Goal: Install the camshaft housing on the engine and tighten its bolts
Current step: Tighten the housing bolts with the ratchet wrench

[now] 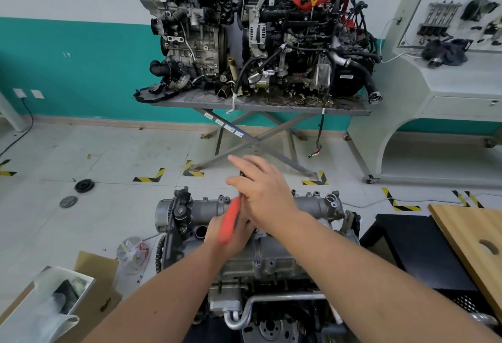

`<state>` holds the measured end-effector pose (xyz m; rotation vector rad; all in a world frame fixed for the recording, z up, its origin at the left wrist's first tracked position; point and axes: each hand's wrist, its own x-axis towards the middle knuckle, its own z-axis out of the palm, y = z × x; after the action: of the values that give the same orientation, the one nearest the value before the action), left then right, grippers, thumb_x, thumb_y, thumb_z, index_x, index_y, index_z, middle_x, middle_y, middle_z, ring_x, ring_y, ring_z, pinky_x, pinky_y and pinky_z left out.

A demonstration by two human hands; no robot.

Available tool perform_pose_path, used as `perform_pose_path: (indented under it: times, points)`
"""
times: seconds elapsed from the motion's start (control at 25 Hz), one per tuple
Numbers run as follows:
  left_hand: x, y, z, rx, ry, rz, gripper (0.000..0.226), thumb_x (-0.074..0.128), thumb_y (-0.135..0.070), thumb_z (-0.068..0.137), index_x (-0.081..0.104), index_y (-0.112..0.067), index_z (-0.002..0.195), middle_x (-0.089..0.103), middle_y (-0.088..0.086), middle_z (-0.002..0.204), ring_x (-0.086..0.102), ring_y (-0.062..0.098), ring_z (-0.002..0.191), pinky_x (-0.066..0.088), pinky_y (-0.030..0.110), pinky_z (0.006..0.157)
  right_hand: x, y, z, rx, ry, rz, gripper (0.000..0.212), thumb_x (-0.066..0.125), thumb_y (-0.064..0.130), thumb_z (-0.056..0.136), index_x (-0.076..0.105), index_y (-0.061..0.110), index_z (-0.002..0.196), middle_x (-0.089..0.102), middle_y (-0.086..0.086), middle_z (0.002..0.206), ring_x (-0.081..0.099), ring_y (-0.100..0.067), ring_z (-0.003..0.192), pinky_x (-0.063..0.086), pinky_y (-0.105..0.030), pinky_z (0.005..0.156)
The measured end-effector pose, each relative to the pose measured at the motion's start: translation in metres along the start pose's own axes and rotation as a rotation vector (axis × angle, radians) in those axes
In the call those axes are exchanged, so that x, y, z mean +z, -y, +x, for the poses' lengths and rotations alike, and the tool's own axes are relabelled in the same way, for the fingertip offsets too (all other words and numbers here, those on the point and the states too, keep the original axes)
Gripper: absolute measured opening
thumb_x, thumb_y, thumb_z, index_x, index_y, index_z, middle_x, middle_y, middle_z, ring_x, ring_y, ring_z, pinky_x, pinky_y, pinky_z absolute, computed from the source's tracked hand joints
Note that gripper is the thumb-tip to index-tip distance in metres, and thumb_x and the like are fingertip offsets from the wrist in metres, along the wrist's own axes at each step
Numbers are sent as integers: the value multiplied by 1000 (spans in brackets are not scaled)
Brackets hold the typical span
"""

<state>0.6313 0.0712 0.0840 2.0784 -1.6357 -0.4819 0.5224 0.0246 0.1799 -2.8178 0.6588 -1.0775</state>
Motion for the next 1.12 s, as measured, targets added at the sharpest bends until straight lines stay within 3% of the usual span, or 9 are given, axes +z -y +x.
perform_pose_path:
  times: [0.08, 0.2, 0.36, 0.52, 0.64, 0.72, 0.84, 0.92, 1.12]
  points:
    - [0, -1, 1, 42, 36, 183, 24, 39, -30, 103, 60, -19, 99, 70, 8, 112, 64, 27, 99, 40, 33, 69, -7, 0, 9, -43, 170, -215, 32, 62, 19, 90, 68, 12, 122, 65, -9, 120, 59, -35, 107, 47, -45, 92]
    - [0, 1, 2, 51, 74, 286, 32, 32, -39, 105, 58, -21, 107, 69, 5, 110, 64, 30, 98, 34, 34, 68, -21, 1, 20, -7, 398, -342, 57, 29, 53, 101, 42, 23, 147, 57, -6, 118, 51, -29, 105, 39, -45, 97]
    - [1, 2, 1, 22, 87, 166, 39, 31, -57, 102, 53, -28, 88, 66, -7, 85, 65, 21, 88, 35, 35, 66, -31, 4, 39, 90, 526, -321, 39, 25, 43, 107, 49, 25, 132, 59, -5, 108, 57, -27, 96, 38, -37, 72]
    - [1, 4, 3, 7, 79, 164, 46, 34, -59, 100, 47, -28, 69, 57, -8, 71, 63, 21, 82, 34, 35, 66, -36, 0, 55, 442, 660, 10, 34, 36, 30, 106, 51, 14, 80, 63, -5, 80, 58, -23, 73, 35, -30, 52]
    - [1, 2, 2, 30, 81, 184, 46, 34, -59, 101, 43, -28, 68, 60, -7, 77, 63, 21, 85, 33, 35, 67, -43, 1, 53, 744, 609, 497, 27, 48, 28, 103, 62, 10, 89, 74, -4, 73, 62, -6, 56, 41, -22, 50]
    - [1, 2, 1, 40, 81, 181, 46, 34, -57, 101, 41, -29, 67, 58, -8, 76, 63, 21, 85, 33, 35, 67, -40, 7, 51, 777, 579, 527, 26, 48, 30, 102, 62, 11, 93, 74, -3, 71, 61, -4, 51, 43, -27, 54]
    - [1, 3, 1, 42, 87, 185, 47, 34, -56, 102, 39, -28, 65, 56, -8, 74, 62, 21, 83, 33, 35, 67, -27, 13, 48, 580, 519, 143, 31, 39, 34, 103, 53, 18, 81, 65, -3, 70, 63, -22, 64, 44, -33, 52]
    - [1, 3, 1, 36, 92, 185, 47, 34, -57, 102, 40, -28, 66, 53, -9, 69, 59, 20, 77, 33, 35, 67, -25, 13, 44, 358, 522, -80, 32, 34, 42, 105, 48, 23, 84, 52, 3, 69, 55, -21, 66, 32, -30, 48]
    - [1, 2, 1, 39, 83, 224, 37, 33, -60, 100, 48, -31, 82, 67, -5, 93, 63, 21, 90, 33, 35, 68, -39, 0, 35, -104, 627, -90, 39, 40, 48, 104, 61, 19, 90, 52, 6, 81, 54, -19, 84, 45, -36, 65]
